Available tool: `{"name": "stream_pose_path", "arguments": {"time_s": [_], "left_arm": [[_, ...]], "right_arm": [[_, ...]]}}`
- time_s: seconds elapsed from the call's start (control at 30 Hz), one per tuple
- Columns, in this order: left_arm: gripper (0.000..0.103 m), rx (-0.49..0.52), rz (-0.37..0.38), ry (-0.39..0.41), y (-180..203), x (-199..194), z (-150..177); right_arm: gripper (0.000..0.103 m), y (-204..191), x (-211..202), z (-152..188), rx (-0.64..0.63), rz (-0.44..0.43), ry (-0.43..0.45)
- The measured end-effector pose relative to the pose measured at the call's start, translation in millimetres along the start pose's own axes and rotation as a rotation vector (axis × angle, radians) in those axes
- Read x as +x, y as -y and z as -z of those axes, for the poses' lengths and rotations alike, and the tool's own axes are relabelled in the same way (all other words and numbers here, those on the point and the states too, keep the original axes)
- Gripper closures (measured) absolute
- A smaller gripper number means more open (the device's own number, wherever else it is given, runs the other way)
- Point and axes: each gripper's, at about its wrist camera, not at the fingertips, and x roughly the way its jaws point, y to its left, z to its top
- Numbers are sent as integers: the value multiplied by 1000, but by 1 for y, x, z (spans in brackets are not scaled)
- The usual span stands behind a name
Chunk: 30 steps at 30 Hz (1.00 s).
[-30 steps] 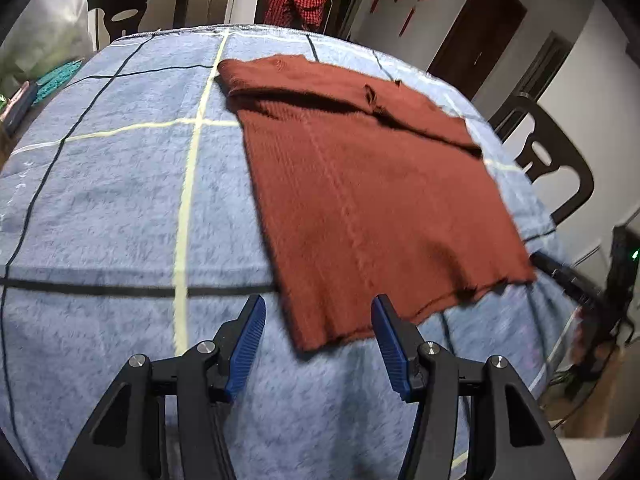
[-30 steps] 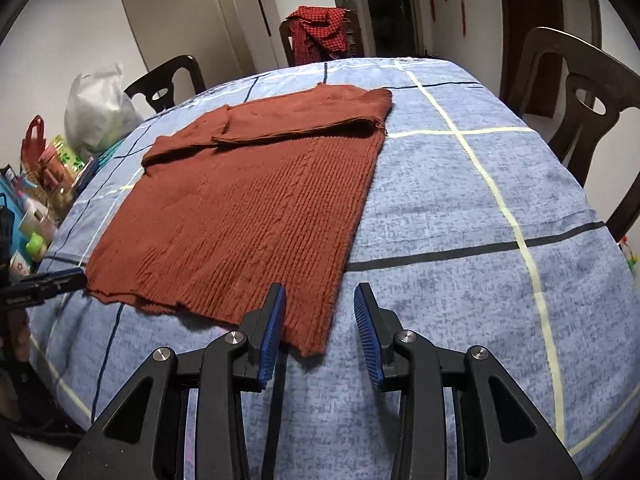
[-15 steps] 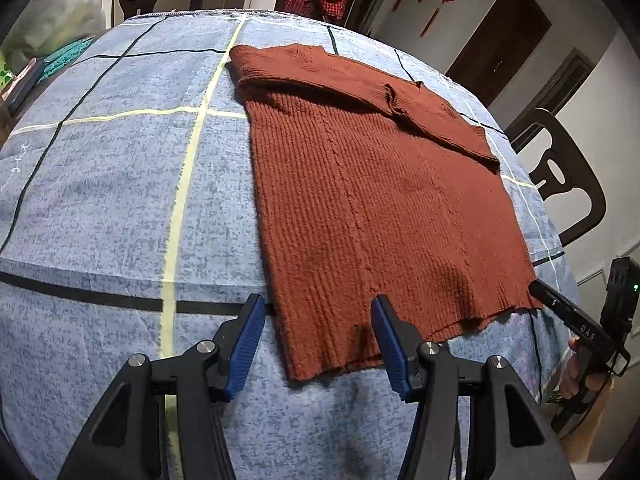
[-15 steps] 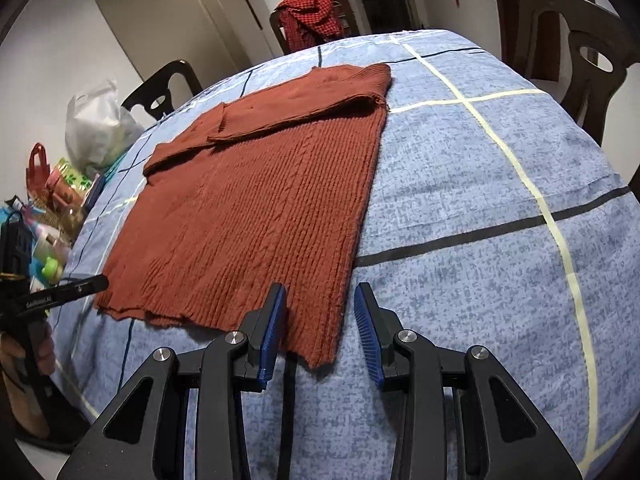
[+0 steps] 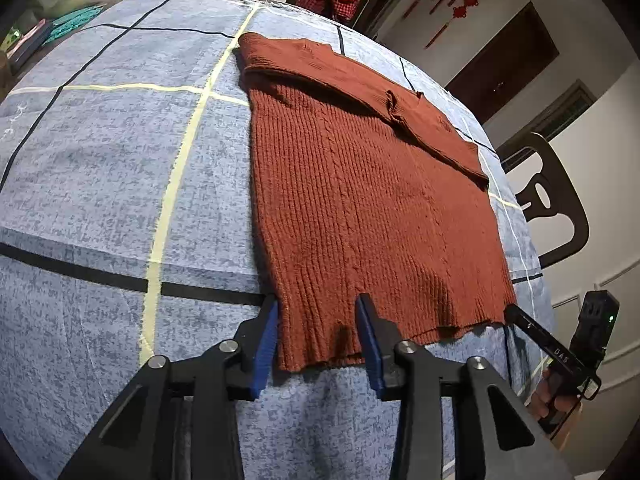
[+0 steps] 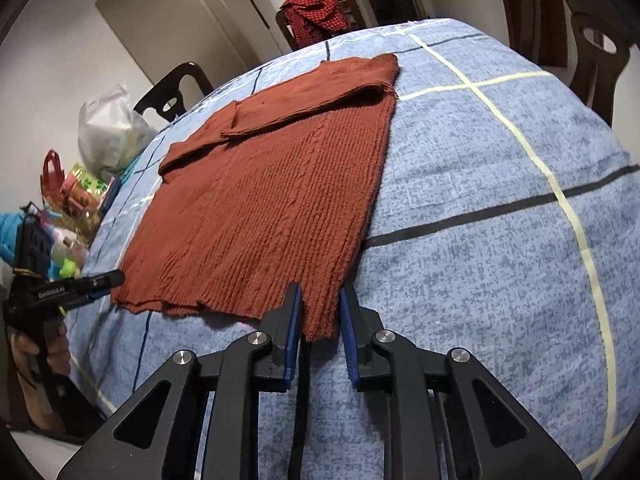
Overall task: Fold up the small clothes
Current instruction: 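Close the left gripper on the hem while the right gripper closes on the hem too, then lift the gripped hem off the tablecloth with both grippers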
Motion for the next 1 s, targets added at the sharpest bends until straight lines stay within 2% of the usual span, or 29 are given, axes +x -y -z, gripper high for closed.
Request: {"name": "stream_pose_path", "arguments": {"time_s": [0.17,0.33,0.6,0.73,1.0], "left_arm": [[65,1,8,-5,4,2,0],[66,-14,18,-8,2,5,-1],[90,-41,14,-9,-13,1,0],[93,-11,-16,1,-10,0,0],[94,-44,14,60,-15,-21,-5]], "right_arm": [[84,-7,2,-1,-55,33,-8],[84,-1,2,-1,-6,3,-5],[85,-7,2,0,-35,38,5],[94,-6,1,0,-30,53,12],[96,1,-18,-1,13,32,76]]}}
